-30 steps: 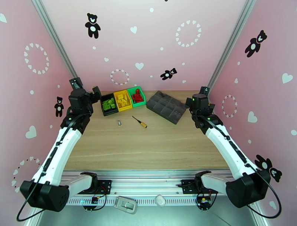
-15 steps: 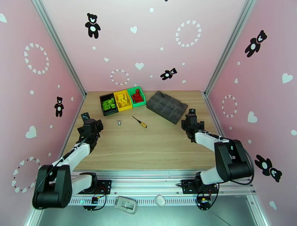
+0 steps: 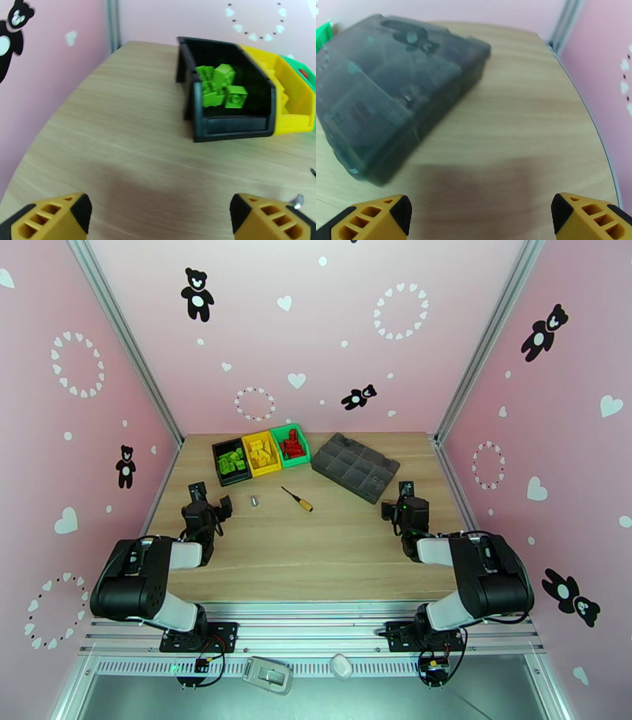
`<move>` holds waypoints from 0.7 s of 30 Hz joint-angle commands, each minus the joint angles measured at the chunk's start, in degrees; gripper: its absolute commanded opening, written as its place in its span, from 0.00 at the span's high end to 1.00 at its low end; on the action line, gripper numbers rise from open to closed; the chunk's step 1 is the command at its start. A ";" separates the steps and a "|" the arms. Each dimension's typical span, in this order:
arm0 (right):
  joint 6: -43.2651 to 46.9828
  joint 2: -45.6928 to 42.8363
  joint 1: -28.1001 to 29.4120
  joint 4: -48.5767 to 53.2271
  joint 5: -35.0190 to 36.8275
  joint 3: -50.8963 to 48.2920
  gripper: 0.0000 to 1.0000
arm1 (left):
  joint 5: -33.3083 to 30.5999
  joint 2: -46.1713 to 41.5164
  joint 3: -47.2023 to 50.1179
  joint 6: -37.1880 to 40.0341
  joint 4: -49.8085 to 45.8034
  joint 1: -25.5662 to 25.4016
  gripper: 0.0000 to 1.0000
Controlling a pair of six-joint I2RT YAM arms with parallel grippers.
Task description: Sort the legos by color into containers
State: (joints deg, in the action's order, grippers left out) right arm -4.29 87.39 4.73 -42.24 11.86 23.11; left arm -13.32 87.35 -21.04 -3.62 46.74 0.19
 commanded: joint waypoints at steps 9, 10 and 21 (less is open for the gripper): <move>0.43 0.30 -0.78 -3.77 -3.33 0.16 0.01 | 1.02 0.00 0.12 1.60 4.44 -0.71 0.01; 0.44 0.21 -0.78 -3.56 -3.33 0.21 0.01 | 0.99 0.01 0.12 1.60 4.43 -0.72 0.01; 1.19 0.35 -2.27 -2.12 -9.55 1.10 0.01 | 0.58 -0.04 0.03 1.68 4.28 -0.89 0.02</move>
